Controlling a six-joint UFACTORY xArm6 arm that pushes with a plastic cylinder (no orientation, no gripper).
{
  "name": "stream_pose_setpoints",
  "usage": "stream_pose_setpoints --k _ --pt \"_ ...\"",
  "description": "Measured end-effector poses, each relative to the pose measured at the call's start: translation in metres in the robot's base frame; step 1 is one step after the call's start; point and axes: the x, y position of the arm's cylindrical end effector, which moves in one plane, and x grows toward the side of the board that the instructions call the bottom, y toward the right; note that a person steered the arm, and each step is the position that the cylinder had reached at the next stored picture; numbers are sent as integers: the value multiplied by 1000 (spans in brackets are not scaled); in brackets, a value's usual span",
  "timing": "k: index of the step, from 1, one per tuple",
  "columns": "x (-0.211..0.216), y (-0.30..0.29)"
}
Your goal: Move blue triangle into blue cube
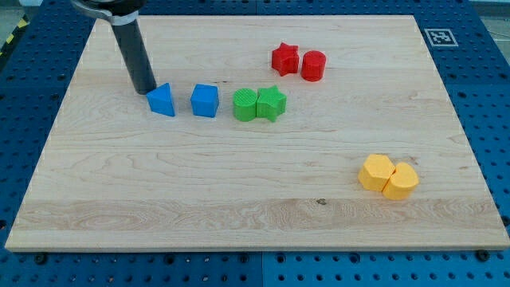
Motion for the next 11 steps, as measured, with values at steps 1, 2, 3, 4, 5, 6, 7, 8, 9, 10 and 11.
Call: stream_pose_setpoints --k 1,2,3,4,5,6,7,8,9,10,11 --pt "12 -22" --pt "20 -18" --pt "20 6" --pt "20 30" --pt "20 61" --pt "20 59" --pt "33 35" --pt "68 27" --pt "95 32" --pt "89 57" --pt "71 65"
